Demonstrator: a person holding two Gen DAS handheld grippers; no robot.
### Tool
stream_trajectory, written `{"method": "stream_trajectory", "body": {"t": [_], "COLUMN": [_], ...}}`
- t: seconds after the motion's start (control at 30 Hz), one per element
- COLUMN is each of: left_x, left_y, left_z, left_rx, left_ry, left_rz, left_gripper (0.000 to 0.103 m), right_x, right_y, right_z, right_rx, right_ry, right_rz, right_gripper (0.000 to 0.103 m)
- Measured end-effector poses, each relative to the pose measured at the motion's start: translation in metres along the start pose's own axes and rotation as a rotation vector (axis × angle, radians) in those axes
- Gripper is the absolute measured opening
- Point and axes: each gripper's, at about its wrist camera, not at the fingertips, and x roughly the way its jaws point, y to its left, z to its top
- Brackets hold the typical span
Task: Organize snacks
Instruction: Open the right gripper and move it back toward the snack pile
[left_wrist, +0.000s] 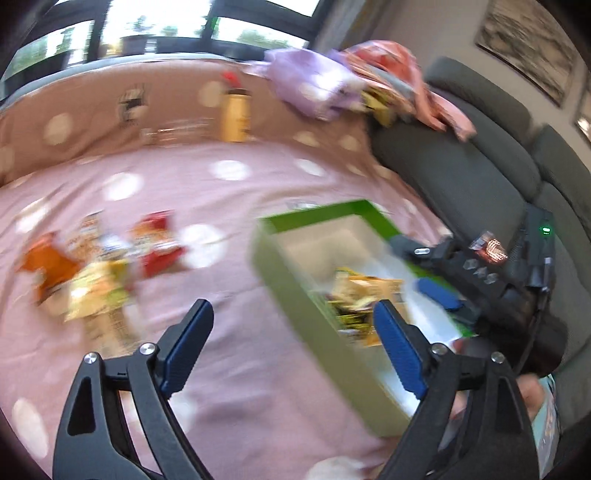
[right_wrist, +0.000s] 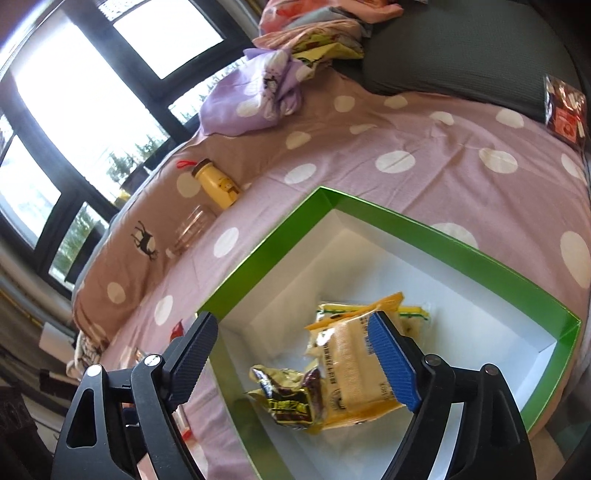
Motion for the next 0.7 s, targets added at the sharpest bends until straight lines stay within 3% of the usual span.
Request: {"method": "stream_trajectory", "body": {"t": [0.33,0.5,0.7], "left_x": [-0.049,-0.068,-0.087], "left_y": [0.123,0.167,0.192], "left_z": [-0.034,-0.043,-0.049], "left_rx": [-0.303,-0.44,-0.506], "left_ry": [-0.099,-0.118,-0.123], "left_rz": [0.265,0.352,0.467], "left_gripper": [0.094,0.096,0.096], "right_x": [0.011,0.021,0.033], "right_y": [0.046,0.077,0.128], "right_z": [-0.018,-0.032,-0.057], "right_rx": [-0.133,-0.219,-0.318], "right_ry": [0.035,0.08,0.171], "right_rz": [-0.011,0.042,0.154], "right_gripper": [0.085,0.085,0.091]}}
